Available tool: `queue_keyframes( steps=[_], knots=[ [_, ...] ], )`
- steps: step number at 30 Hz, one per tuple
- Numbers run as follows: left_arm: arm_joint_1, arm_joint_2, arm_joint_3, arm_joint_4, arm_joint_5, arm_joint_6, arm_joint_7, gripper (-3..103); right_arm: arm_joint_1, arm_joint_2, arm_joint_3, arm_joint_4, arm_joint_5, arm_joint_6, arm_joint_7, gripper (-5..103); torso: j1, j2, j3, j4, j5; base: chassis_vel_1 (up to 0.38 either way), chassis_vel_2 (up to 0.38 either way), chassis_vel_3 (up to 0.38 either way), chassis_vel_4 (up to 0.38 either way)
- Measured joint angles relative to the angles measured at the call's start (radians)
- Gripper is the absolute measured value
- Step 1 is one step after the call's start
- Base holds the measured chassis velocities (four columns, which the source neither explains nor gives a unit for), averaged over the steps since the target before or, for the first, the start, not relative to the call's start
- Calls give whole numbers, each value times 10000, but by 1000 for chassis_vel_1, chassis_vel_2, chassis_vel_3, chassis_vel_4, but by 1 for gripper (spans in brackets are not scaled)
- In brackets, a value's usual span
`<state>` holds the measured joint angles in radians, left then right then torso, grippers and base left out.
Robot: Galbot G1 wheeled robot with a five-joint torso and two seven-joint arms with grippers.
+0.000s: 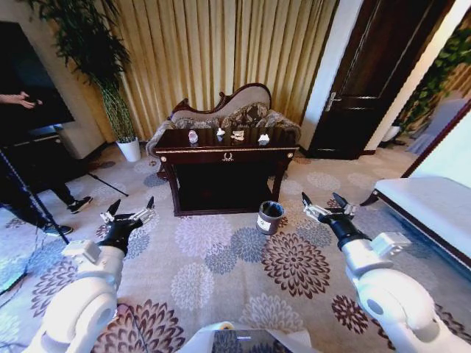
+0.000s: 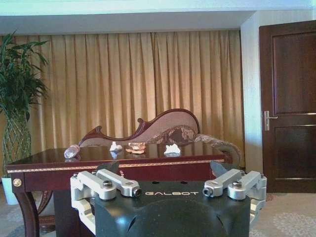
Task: Move to the front of the table and place the trash on the table into the trash bin.
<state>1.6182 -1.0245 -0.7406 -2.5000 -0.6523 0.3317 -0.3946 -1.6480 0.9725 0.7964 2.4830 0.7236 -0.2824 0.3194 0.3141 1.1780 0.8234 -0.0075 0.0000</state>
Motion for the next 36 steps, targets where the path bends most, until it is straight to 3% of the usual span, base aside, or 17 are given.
queue_keyframes(
  steps=[36],
  knots=[
    [42, -51, -36, 3, 12, -48, 55, 100, -30, 70, 20, -43, -51, 37, -59, 100, 0, 0, 0, 0, -1, 0, 0, 0, 0]
  ],
)
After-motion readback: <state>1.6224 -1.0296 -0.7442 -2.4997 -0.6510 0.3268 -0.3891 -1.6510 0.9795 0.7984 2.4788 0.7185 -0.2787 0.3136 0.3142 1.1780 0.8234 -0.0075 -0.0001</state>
